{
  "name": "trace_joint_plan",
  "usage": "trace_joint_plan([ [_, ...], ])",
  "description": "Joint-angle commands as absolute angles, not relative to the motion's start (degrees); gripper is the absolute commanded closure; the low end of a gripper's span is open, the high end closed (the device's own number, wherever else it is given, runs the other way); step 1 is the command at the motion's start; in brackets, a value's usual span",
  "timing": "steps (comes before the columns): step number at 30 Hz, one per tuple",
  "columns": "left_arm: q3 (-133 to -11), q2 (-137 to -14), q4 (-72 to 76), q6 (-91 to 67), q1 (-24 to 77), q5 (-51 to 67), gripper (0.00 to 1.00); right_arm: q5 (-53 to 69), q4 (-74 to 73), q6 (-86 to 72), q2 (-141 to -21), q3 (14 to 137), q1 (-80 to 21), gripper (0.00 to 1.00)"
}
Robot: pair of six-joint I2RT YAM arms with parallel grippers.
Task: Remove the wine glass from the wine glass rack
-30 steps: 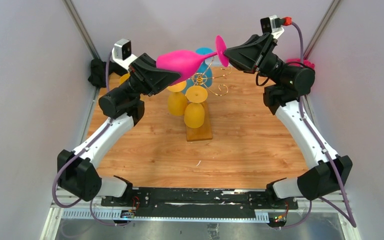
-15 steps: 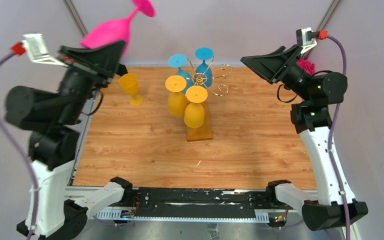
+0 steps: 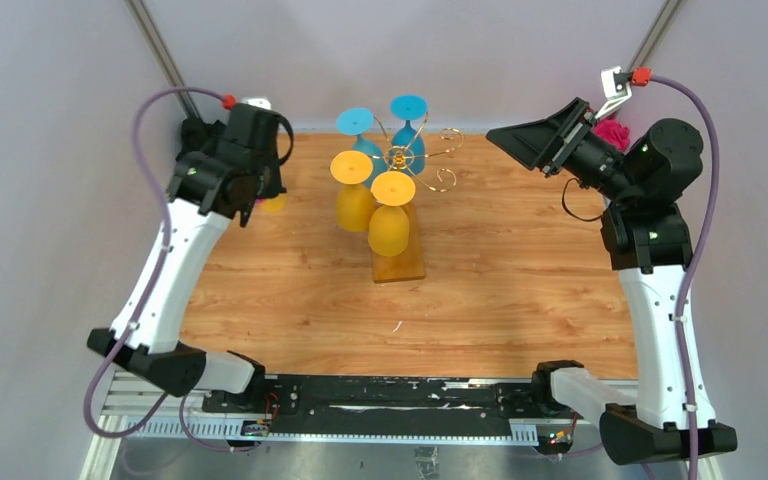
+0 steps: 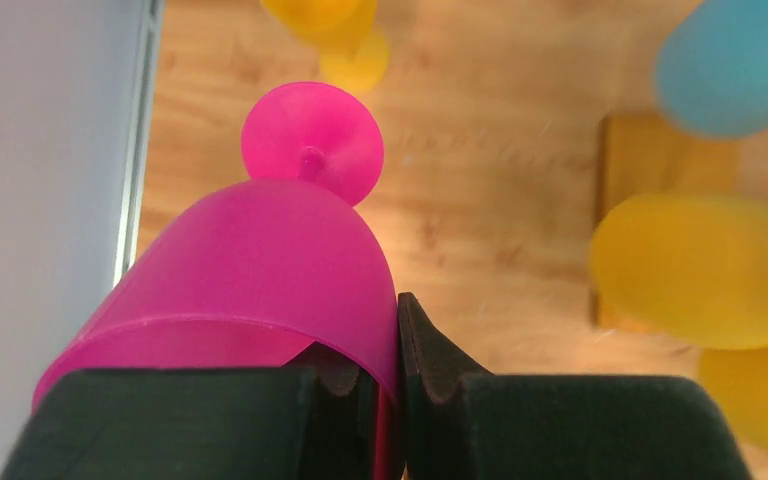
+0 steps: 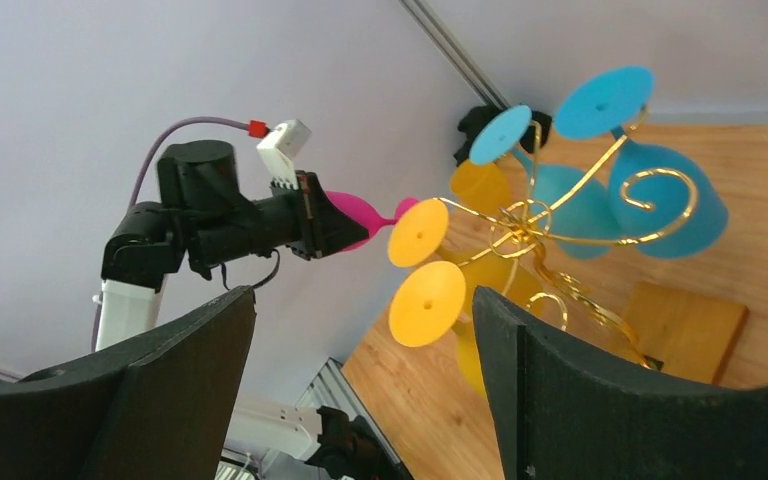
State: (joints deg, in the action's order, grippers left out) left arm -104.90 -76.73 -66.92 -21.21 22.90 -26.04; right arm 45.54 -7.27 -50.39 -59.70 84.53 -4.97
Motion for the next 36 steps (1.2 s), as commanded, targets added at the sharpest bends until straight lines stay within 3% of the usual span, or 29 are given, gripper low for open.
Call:
trace_joint_plan([
  [1,-99.39,-77.81,-72.83,-21.0,21.94,-27.05,1.0,46.12,-15.17,-45.27,-60.73,85.12,-3.25,0.16],
  [4,-95.06,-79.57,-70.55,-21.26,21.58,-26.3,1.0,47.26,-15.68,-45.07,-61.22,83.86,-2.17,0.16],
  [7,-88.43,-79.26,-61.6,-20.38,16.68,-15.02,1.0,48.15,-15.86,-44.64,-61.66,82.8,-1.02,0.17],
  [11,-82.42,-81.23,-54.83,-20.37,12.05,-10.6,1.0,48.93,-16.19,-43.82,-62.11,81.94,-0.53,0.17],
  [21,-83.0,-92.34,-50.08,-19.41,7.02,-5.98,1.0,49.58,-16.94,-42.62,-62.62,79.97,1.75,0.17],
  [32,-82.75,-96.38,-50.1,-17.21,2.73,-5.22,1.0,49.41,-16.8,-42.46,-64.5,79.27,1.93,0.17],
  [36,-83.16,-97.9,-50.23,-16.66,2.42,-5.82,0.92,49.39,-16.69,-42.46,-64.27,78.52,1.93,0.17],
])
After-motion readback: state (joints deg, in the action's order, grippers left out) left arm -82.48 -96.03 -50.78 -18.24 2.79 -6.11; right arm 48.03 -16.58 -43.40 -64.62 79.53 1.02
